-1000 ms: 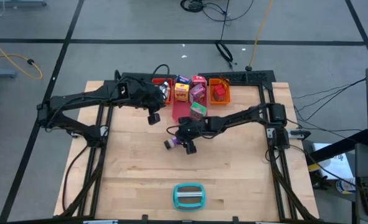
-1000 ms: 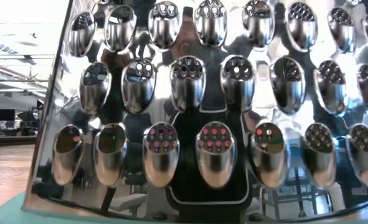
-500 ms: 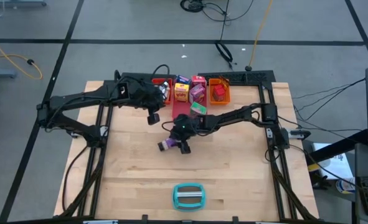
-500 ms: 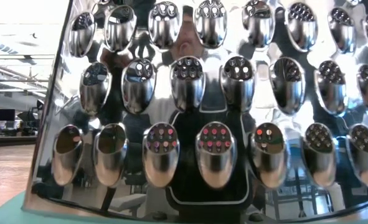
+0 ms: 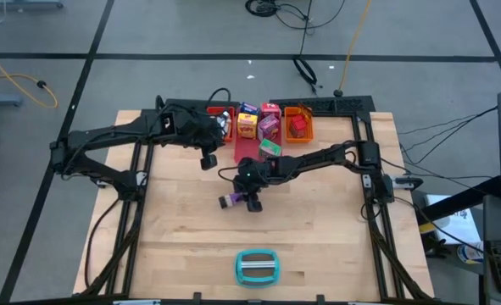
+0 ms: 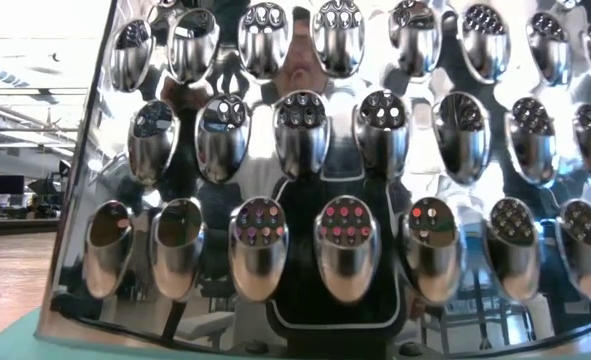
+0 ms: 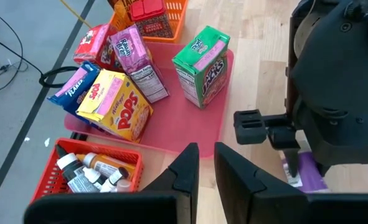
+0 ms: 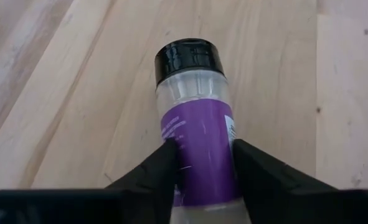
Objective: Pick & Place Kitchen Items
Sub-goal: Put the purple seasoning bottle into the orange bin
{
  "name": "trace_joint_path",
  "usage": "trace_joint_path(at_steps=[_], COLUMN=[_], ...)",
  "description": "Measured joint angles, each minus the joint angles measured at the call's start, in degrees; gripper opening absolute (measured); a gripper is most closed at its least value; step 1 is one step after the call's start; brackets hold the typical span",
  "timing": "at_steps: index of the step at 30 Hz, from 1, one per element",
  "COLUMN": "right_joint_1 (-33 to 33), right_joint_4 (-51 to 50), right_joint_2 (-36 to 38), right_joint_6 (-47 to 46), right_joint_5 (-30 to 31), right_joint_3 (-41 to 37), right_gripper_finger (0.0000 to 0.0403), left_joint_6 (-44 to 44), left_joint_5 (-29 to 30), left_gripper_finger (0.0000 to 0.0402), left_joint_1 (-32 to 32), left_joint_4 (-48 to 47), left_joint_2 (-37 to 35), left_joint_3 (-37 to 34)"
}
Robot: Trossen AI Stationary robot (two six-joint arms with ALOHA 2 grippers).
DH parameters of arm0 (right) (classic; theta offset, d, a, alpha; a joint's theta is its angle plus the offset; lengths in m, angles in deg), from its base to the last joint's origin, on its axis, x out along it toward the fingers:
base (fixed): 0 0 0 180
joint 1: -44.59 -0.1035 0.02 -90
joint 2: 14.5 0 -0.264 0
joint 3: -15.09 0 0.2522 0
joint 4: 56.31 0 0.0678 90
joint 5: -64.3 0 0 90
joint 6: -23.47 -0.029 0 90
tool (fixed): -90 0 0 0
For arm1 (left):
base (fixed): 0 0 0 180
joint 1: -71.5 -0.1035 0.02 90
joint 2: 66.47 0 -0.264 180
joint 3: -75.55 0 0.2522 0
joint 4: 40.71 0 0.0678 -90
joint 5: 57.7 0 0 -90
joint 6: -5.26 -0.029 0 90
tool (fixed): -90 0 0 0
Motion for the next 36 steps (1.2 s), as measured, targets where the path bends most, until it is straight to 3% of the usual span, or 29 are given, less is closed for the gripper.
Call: trace_joint_path(at_steps=[3,12,24,36], right_joint_1=[0.0,0.0,-0.2,-1.0], right_joint_4=[-0.3,0.4,0.0,5.5], right_joint_2=[0.0,3.2,18.2,37.3], right_joint_6=[0.1,-1.8,-3.7,-7.7], right_joint_5=[0.0,0.5,1.5,6.4], right_joint_3=[0.0,-0.2,-1.8,-14.1], right_gripper_finger=[0.0106,0.0106,0.0099,0.0099], left_joint_6=[0.0,0.1,0.3,0.5], left_joint_5=[0.0,0.0,0.0,-0.1], left_gripper_finger=[0.0051,0.0051,0.0051,0.0051], left_joint_1=[0.0,0.0,0.0,0.0], left_joint_4=[0.0,0.0,0.0,-0.1], left_joint_2=[0.0,0.0,0.0,0.0], left_joint_3=[0.0,0.0,0.0,0.0])
